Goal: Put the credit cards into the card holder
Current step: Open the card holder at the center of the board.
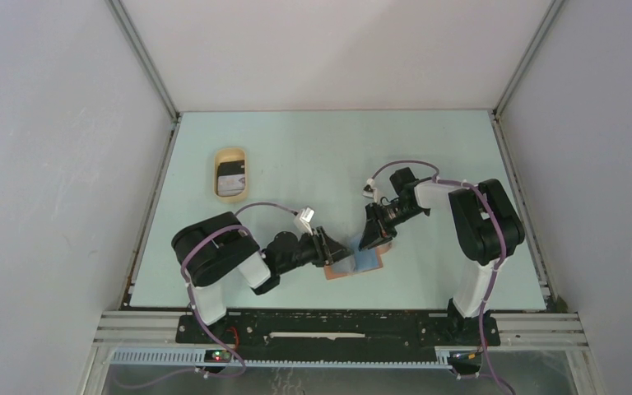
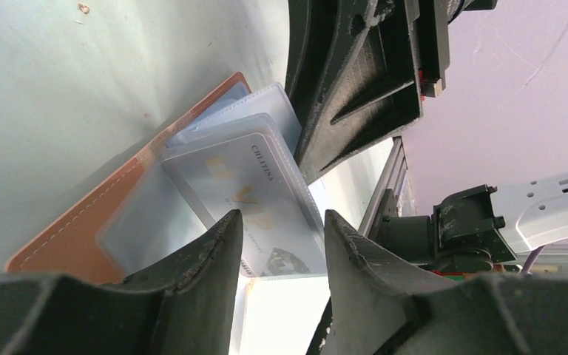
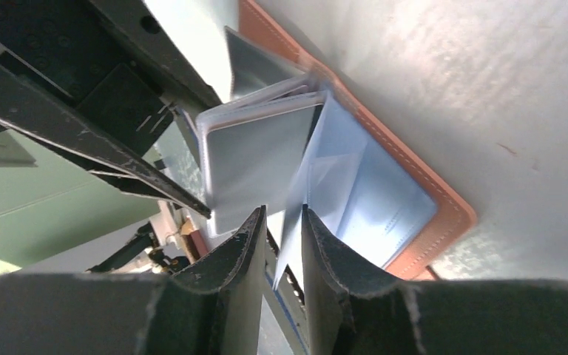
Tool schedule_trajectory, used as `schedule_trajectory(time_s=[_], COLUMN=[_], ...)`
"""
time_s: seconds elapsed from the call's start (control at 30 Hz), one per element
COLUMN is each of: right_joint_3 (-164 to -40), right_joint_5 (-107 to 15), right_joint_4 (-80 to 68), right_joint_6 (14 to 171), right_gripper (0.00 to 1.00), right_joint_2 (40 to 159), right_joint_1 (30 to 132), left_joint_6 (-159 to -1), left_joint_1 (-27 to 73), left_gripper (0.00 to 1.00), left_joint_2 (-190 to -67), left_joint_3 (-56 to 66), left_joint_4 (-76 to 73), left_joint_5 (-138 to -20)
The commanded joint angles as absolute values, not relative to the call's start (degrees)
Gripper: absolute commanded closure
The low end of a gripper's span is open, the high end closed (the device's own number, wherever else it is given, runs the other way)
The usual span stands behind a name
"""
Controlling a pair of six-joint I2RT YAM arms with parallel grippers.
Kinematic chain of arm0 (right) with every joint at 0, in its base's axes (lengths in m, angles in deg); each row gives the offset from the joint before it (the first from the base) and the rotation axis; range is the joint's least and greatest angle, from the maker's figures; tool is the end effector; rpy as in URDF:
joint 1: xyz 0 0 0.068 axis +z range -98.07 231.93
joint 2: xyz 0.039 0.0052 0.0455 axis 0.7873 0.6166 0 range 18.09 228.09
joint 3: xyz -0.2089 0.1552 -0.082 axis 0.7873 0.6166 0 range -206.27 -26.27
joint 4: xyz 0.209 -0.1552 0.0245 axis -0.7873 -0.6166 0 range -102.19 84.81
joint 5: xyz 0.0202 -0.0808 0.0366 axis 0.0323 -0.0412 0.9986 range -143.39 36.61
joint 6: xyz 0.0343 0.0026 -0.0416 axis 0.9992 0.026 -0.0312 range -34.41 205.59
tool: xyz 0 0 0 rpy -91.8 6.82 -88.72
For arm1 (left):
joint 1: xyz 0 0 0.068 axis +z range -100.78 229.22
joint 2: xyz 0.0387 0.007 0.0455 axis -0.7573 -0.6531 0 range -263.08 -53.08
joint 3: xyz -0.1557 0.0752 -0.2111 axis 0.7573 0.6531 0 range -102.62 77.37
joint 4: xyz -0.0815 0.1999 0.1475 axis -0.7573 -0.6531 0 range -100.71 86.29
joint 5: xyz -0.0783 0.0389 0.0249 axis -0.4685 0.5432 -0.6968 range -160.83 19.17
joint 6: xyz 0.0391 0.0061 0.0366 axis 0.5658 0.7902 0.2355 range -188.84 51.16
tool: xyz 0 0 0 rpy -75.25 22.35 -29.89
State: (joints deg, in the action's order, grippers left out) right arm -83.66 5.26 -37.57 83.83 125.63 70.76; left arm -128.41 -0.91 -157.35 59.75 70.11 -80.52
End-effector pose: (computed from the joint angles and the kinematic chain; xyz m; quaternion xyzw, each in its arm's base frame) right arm 0.2879 0.1304 0.1238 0.1868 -0.8503 -0.4917 0.0164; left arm 0.1657 -0.2077 0.1041 -0.0115 0.7805 -0.5462 0.3038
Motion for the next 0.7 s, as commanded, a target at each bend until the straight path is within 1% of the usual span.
schedule_trajectory(time_s=[0.0,0.07,0.13,0.27,0.37,0.53,0.67], right_joint_3=[-85.0,-85.0,-85.2,-85.5,-85.5,-85.5,-85.5], right_joint_5=[-1.6,-2.9,-3.7,-5.6,-6.6,-6.7,-6.8], right_joint_4=[-37.8,-37.7,-37.9,-38.3,-38.1,-37.9,-38.0], right_joint_6=[81.5,81.6,81.6,81.3,81.4,81.4,81.3], right_gripper=[0.68,0.69,0.73,0.87,0.94,0.98,0.98], right_joint_2=[122.2,122.0,121.8,121.3,120.6,119.0,118.3], right_joint_1=[70.9,71.2,71.5,72.6,72.7,72.2,71.6], left_joint_6=[-127.8,-128.2,-128.6,-129.3,-129.6,-129.7,-130.1], left_joint_1=[-0.1,-0.1,-0.1,-0.1,-0.1,0.0,0.1], left_gripper=[0.51,0.52,0.52,0.52,0.52,0.51,0.51], left_joint_2=[-158.3,-158.2,-158.0,-156.5,-154.5,-152.8,-152.4], left_joint_3=[61.6,61.7,62.0,63.1,63.8,63.3,63.2], left_joint_4=[68.2,68.1,68.0,66.6,63.4,57.7,55.5], left_joint_5=[-79.2,-79.2,-79.2,-78.6,-77.7,-76.9,-76.2])
